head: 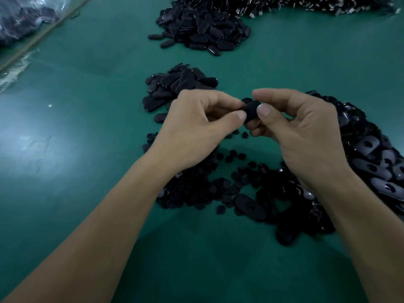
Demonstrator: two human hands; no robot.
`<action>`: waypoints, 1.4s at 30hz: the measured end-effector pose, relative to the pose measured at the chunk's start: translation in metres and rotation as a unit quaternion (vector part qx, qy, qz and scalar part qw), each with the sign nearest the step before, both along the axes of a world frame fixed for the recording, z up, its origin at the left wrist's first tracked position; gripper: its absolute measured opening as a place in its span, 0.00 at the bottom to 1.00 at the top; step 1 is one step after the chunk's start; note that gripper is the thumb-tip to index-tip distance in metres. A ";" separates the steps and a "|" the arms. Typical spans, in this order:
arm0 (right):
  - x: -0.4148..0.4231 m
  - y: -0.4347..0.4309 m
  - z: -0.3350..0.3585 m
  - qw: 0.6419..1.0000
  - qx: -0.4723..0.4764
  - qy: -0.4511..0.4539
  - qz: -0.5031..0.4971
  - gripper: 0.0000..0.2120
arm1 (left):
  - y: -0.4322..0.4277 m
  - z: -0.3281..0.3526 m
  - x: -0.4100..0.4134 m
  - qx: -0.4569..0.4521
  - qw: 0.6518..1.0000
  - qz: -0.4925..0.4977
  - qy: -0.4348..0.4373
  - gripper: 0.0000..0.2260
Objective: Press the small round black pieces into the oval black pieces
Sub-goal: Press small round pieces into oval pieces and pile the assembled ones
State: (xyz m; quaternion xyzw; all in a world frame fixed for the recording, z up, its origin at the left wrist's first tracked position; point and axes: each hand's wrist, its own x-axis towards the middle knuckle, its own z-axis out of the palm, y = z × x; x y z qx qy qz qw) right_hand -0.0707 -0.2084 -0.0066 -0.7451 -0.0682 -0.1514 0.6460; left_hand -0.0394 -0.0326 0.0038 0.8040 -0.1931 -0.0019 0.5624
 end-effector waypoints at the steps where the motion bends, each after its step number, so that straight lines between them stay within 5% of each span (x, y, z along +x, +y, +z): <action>1: 0.000 0.001 0.000 1.000 0.001 0.002 0.007 0.11 | 0.001 -0.001 -0.002 -0.019 1.000 -0.009 0.008 0.08; 9: -0.004 0.003 0.001 0.999 -0.036 0.019 -0.004 0.07 | 0.006 -0.008 -0.004 -0.139 0.989 0.023 0.043 0.09; 24: -0.004 0.006 0.000 0.998 -0.035 0.012 -0.054 0.07 | 0.002 -0.007 -0.007 -0.165 0.983 0.044 0.068 0.06; 27: -0.007 0.002 -0.003 0.981 -0.156 -0.005 -0.117 0.05 | 0.004 -0.005 -0.006 -0.183 0.977 0.083 0.071 0.06; 32: -0.007 0.000 -0.007 0.891 -0.445 0.039 -0.083 0.12 | 0.007 -0.005 -0.004 -0.179 0.974 0.126 0.062 0.05; 42: -0.006 0.005 -0.004 0.883 -0.458 0.076 -0.069 0.06 | 0.006 -0.006 -0.003 -0.156 0.977 0.135 0.058 0.04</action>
